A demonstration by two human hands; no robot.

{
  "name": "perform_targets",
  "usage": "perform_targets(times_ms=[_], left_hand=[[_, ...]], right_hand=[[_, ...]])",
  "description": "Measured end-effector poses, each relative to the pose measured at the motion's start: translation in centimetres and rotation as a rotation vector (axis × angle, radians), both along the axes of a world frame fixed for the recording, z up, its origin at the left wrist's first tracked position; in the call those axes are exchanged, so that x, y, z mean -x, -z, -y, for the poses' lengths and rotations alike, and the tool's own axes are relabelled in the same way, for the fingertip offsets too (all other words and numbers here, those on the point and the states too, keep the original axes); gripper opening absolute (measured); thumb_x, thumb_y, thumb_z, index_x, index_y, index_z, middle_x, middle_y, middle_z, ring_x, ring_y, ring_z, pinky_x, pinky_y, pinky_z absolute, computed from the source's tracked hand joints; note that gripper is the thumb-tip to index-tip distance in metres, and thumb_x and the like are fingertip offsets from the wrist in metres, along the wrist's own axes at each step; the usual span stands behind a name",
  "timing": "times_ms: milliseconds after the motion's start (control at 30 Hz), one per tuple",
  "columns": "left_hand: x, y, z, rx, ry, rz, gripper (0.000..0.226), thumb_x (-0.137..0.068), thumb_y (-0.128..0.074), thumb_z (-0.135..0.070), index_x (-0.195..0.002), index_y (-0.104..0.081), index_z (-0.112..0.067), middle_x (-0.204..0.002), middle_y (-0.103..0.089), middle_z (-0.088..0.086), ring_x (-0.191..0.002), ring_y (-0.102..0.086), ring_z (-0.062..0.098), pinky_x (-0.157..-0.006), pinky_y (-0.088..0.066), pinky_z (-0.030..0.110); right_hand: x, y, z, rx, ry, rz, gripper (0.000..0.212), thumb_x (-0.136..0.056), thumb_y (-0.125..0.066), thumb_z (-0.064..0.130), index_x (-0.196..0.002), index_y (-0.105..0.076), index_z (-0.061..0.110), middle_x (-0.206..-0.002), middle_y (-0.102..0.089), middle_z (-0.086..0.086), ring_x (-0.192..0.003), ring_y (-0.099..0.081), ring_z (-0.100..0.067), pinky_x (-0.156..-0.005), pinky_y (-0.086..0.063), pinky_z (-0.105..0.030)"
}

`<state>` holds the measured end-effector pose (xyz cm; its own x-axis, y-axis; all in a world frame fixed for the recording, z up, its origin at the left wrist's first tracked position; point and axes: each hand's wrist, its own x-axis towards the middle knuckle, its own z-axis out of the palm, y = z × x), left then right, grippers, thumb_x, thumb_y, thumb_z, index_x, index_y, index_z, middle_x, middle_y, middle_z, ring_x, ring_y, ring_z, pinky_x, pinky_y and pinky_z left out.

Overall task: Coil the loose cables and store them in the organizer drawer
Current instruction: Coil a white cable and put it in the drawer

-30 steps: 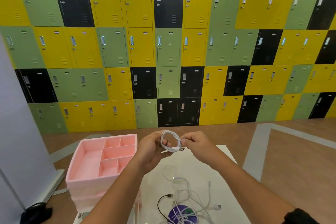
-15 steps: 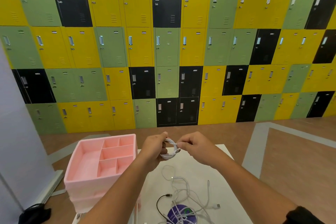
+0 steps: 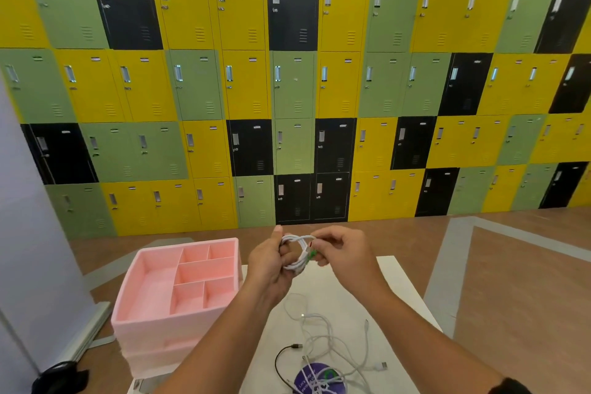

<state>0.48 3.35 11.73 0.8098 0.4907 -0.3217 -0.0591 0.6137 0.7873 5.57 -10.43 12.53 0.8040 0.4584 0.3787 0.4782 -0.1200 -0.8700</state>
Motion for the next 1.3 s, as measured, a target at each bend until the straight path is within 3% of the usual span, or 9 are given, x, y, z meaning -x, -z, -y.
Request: perform_targets(times_ms=[167,400,533,667,867,1000,1067,1133,1300], left_hand=[[0.2,-0.8,0.8,-0.136,-0.028,-0.021,0.036,-0.103,-0.05,-0.037,-0.089,-0.062,-0.006,-0.053,-0.06,0.003,-0.039,-0.056,0.012,-0.052,-0.048,0.031],[1.1,-1.1,0.6,-0.127,0.174,-0.047,0.043,-0.104,-0.049,-0.032,-0.068,-0.048,-0.011,-0.049,-0.032,0.002,-0.036,-0.034,0.012,-0.039,-0.041,0.022],[1.0,-1.1,0.5,-0.157,0.181,-0.067,0.04,-0.103,-0.052,-0.035,-0.073,-0.056,-0.009,-0.05,-0.043,0.005,-0.04,-0.046,0.016,-0.046,-0.045,0.028],[0.8,-1.6,1.1,-0.069,0.145,-0.046,0.036,-0.101,-0.055,-0.035,-0.089,-0.064,-0.003,-0.057,-0.061,0.01,-0.045,-0.059,0.019,-0.057,-0.048,0.034],[0.0,-1.3,1.6,0.082,0.006,-0.038,0.039,-0.101,-0.054,-0.036,-0.092,-0.065,0.001,-0.055,-0.065,0.01,-0.048,-0.066,0.022,-0.056,-0.056,0.038],[-0.4,-0.4,1.8,0.018,-0.147,-0.062,0.036,-0.101,-0.055,-0.037,-0.095,-0.066,-0.003,-0.072,-0.07,0.01,-0.068,-0.07,0.026,-0.072,-0.06,0.044],[-0.5,-0.4,2.2,-0.038,-0.232,-0.043,0.035,-0.103,-0.052,-0.035,-0.092,-0.066,-0.005,-0.079,-0.069,0.012,-0.073,-0.068,0.026,-0.07,-0.058,0.041],[-0.6,-0.6,2.5,-0.074,-0.291,-0.024,0.036,-0.104,-0.05,-0.034,-0.088,-0.066,-0.006,-0.073,-0.067,0.01,-0.067,-0.065,0.022,-0.06,-0.055,0.034],[-0.7,-0.4,3.0,-0.08,-0.305,0.017,0.039,-0.105,-0.048,-0.033,-0.083,-0.066,-0.006,-0.068,-0.067,0.01,-0.068,-0.063,0.026,-0.066,-0.053,0.04]], right_hand=[[0.7,0.0,-0.6,-0.238,0.02,-0.181,0.019,-0.093,-0.066,0.002,-0.089,-0.077,0.017,-0.078,-0.076,-0.001,-0.068,-0.072,-0.017,-0.063,-0.06,-0.026],[0.8,0.7,-0.5,-0.336,0.067,-0.211,0.019,-0.092,-0.066,-0.001,-0.093,-0.076,0.015,-0.085,-0.076,0.003,-0.08,-0.074,-0.018,-0.066,-0.06,-0.025],[0.9,0.8,-0.7,-0.383,0.057,-0.246,0.017,-0.093,-0.064,-0.001,-0.095,-0.074,0.011,-0.086,-0.076,-0.003,-0.078,-0.074,-0.021,-0.067,-0.06,-0.026],[1.1,0.8,-1.1,-0.494,-0.021,-0.423,0.012,-0.093,-0.062,-0.004,-0.097,-0.07,0.005,-0.086,-0.077,-0.01,-0.075,-0.074,-0.022,-0.066,-0.06,-0.031],[1.3,1.1,-0.8,-0.374,-0.07,-0.53,0.006,-0.09,-0.067,-0.001,-0.094,-0.07,0.001,-0.088,-0.076,-0.018,-0.073,-0.068,-0.025,-0.063,-0.055,-0.031],[1.9,2.2,-0.6,-0.275,-0.073,-0.506,0.017,-0.092,-0.064,-0.003,-0.1,-0.073,0.008,-0.088,-0.077,-0.011,-0.071,-0.063,-0.015,-0.065,-0.05,-0.031],[2.3,2.4,-0.6,-0.284,-0.124,-0.526,0.024,-0.092,-0.059,-0.007,-0.105,-0.072,0.009,-0.092,-0.076,-0.011,-0.074,-0.063,-0.016,-0.065,-0.05,-0.032],[2.9,2.4,-0.9,-0.287,-0.179,-0.516,0.024,-0.091,-0.063,-0.003,-0.111,-0.066,0.011,-0.098,-0.076,-0.007,-0.078,-0.066,-0.017,-0.066,-0.051,-0.033],[2.9,1.8,-1.7,-0.273,-0.046,-0.43,0.017,-0.091,-0.071,0.01,-0.105,-0.062,0.009,-0.09,-0.076,-0.008,-0.071,-0.067,-0.017,-0.062,-0.055,-0.03]])
